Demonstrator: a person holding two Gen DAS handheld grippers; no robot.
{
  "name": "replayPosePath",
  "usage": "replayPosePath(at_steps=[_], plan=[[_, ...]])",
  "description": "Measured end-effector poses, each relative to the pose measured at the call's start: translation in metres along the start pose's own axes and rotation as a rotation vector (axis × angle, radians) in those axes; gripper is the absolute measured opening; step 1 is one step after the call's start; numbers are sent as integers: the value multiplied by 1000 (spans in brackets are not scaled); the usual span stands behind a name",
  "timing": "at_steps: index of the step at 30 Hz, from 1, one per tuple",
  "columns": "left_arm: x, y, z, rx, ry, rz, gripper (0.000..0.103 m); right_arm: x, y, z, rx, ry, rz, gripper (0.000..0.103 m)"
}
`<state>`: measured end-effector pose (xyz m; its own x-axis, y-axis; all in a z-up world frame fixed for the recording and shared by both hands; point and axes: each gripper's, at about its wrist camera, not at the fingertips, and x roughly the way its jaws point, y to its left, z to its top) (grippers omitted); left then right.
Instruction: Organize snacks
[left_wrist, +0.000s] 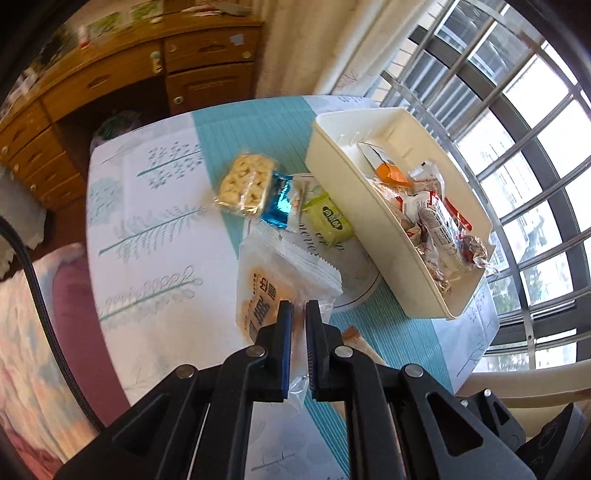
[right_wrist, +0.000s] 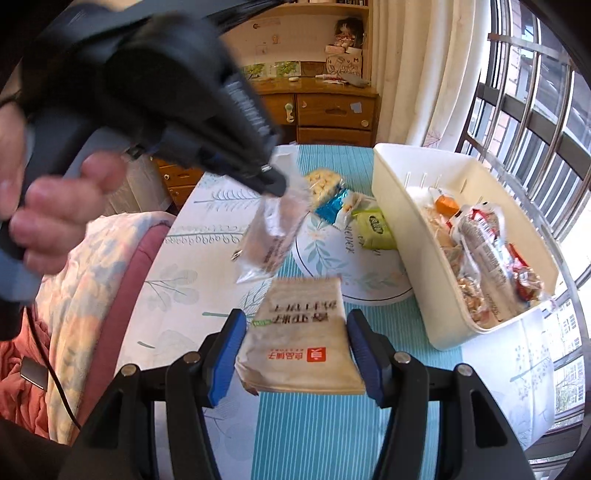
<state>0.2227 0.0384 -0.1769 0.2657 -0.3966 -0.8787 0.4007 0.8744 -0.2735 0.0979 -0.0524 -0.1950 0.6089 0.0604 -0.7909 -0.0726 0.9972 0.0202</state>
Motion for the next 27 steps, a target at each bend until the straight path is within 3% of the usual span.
replayPosePath(at_steps=[7,16,27], plan=[[-36,19,-15,-115,-23,-18,4,-30,-9,14,23,-39,16,55],[-82,3,-14,-115,-113,-14,2,-53,-24,33,2,-116,33,53],[-79,-19,-36,-246,-129,16,4,-57,-89,61,-17,-111,82,53]])
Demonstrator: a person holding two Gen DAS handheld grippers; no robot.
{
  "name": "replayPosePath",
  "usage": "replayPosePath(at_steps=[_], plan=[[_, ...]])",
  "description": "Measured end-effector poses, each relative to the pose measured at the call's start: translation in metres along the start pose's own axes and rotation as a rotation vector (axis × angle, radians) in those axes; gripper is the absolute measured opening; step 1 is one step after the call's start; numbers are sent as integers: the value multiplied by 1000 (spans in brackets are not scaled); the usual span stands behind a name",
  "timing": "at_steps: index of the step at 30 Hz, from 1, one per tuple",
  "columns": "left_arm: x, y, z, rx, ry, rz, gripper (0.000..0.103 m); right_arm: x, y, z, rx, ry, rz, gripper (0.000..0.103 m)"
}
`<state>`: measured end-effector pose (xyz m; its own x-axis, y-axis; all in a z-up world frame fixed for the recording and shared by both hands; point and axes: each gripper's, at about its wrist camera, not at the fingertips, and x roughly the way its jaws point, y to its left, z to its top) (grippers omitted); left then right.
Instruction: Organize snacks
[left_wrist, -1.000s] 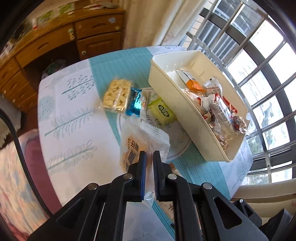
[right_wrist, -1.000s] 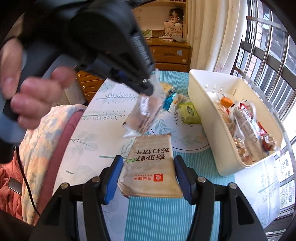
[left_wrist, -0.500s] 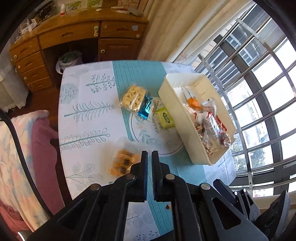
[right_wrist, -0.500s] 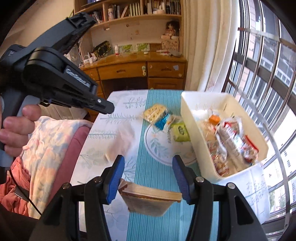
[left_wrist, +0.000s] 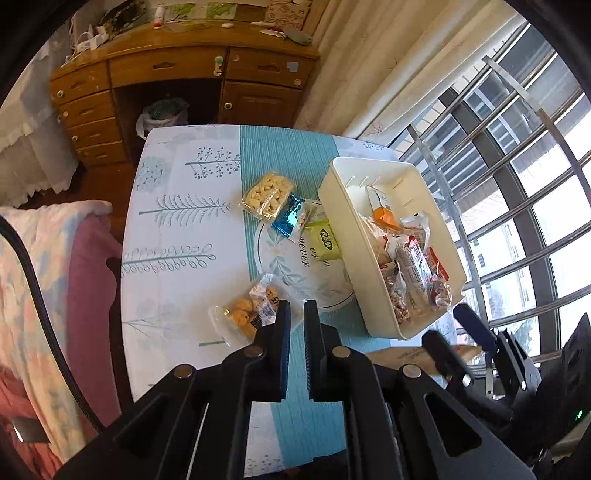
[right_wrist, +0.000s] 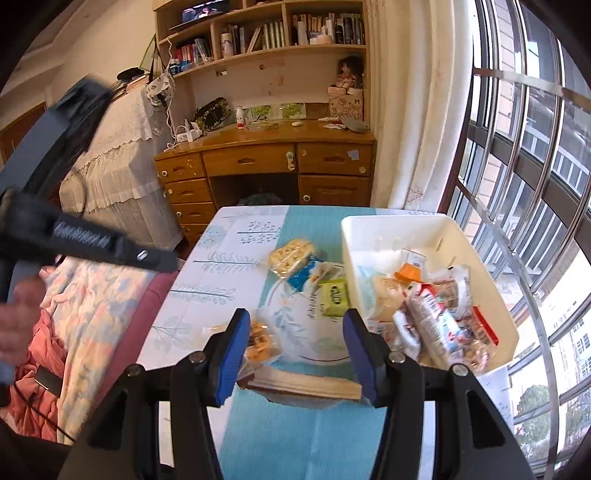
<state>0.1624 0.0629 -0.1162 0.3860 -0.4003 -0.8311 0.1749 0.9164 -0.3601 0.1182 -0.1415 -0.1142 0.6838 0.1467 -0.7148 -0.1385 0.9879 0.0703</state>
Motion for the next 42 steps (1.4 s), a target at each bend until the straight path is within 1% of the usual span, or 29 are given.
replayPosePath(at_steps=[6,13,20,22,24,25,26,27,28,29,31,32,33,35,37,42], plan=[[7,-19,-13,-53,-30,16,8,5,-45,13,3,6,3,53],[24,-38,-24,-123,-54,20,11,21,-99,21,41,47,29,53],[34,-49,-33,-186,-103,15,16,40,-136,26,51,86,38,53],[36,-50,-35,-202,-118,16,20,45,-144,26,61,97,48,53],[36,-51,-37,-218,-134,21,29,51,-153,27,80,104,75,53],[36,-52,-38,-226,-142,24,31,52,-155,27,83,108,84,53],[36,-52,-39,-233,-146,27,37,55,-158,28,89,116,86,56],[35,-52,-40,-241,-149,31,48,57,-160,29,94,120,78,59],[35,-51,-41,-249,-150,41,52,59,-162,29,100,122,78,64],[34,-51,-41,-252,-152,49,55,61,-165,28,116,124,87,67],[33,-51,-43,-260,-151,67,59,65,-170,27,151,138,111,70],[32,-50,-43,-264,-149,75,64,66,-172,28,163,145,120,74],[31,-48,-44,-271,-146,88,68,67,-174,28,173,146,122,75],[30,-46,-46,-277,-142,101,70,67,-176,29,187,140,117,77],[29,-42,-48,-284,-132,116,72,67,-176,30,202,138,130,78],[27,-34,-51,-288,-120,132,77,66,-172,33,229,140,156,78]])
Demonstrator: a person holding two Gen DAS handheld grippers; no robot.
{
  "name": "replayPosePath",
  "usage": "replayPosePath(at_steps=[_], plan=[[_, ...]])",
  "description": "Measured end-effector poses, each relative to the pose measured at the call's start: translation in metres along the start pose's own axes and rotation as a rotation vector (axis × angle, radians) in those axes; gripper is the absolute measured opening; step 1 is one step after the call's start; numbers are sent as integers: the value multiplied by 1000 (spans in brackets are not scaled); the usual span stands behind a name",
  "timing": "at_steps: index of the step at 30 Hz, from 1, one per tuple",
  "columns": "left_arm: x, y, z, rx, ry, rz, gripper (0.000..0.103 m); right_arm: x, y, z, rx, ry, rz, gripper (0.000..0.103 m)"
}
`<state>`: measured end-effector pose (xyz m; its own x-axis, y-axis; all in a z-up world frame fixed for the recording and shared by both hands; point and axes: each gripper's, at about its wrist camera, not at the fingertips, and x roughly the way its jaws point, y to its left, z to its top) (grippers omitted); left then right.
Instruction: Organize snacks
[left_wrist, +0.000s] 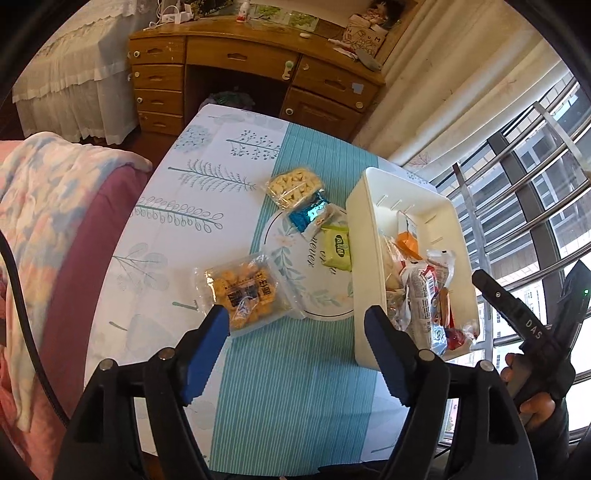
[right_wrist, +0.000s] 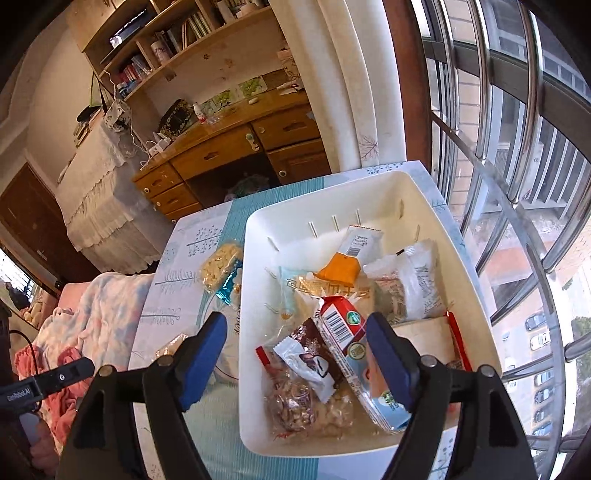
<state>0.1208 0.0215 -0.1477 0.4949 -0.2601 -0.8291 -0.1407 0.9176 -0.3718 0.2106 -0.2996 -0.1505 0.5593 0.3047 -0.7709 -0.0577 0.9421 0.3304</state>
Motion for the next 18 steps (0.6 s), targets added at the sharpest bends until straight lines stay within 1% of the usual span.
replayPosePath(at_steps=[4,9,12,18], plan=[[2,12,2,7,16,-12,78,-1,9,5,24,1,15,79],[4,28,8,32,48,-28,79,1,29,8,44,-3,-7,79],[6,41,13,54,68,-40,84,2,42,9,62,-2,-14,79],[12,67,26,117,114,-59,87,9,75,12,129,11,-26,79]])
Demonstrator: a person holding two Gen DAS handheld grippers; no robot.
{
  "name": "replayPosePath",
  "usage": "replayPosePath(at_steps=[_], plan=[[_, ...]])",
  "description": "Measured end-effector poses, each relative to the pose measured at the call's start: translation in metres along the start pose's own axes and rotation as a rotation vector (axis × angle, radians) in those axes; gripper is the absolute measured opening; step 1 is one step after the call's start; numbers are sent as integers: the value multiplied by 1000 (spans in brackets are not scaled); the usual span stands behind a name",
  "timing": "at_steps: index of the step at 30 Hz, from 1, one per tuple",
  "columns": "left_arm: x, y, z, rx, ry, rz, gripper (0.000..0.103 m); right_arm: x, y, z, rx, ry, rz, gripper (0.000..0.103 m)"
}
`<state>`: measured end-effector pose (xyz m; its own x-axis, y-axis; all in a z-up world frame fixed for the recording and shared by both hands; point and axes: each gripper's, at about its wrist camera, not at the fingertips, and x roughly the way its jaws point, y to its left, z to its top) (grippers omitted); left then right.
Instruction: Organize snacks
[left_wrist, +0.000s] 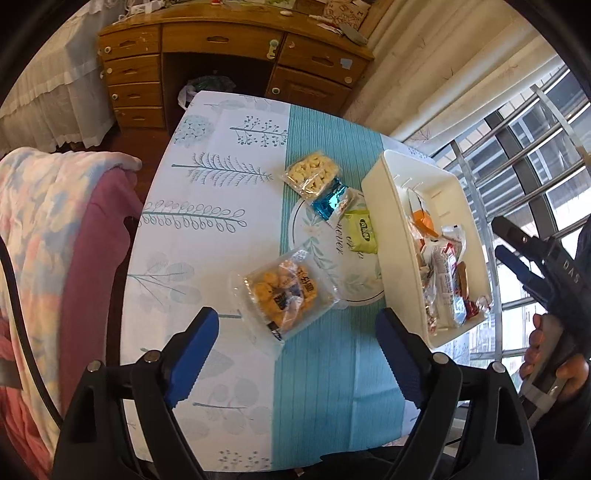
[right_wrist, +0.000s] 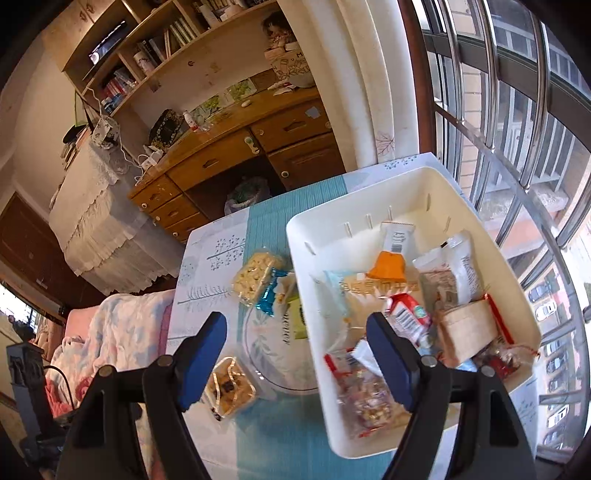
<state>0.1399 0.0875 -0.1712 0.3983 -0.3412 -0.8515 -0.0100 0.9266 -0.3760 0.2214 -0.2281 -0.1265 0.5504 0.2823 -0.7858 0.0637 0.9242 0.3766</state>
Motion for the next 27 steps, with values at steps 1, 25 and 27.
replayPosePath(at_steps=[1,25,27], plan=[[1,6,2,15,9,-4,87,1,5,-1,6,2,-4,79],[78,23,9,404,264,-45,96,82,81,24,285,222,23,79],[85,15,8,460,265,-31,96,96,79,34,314,256,36,79]])
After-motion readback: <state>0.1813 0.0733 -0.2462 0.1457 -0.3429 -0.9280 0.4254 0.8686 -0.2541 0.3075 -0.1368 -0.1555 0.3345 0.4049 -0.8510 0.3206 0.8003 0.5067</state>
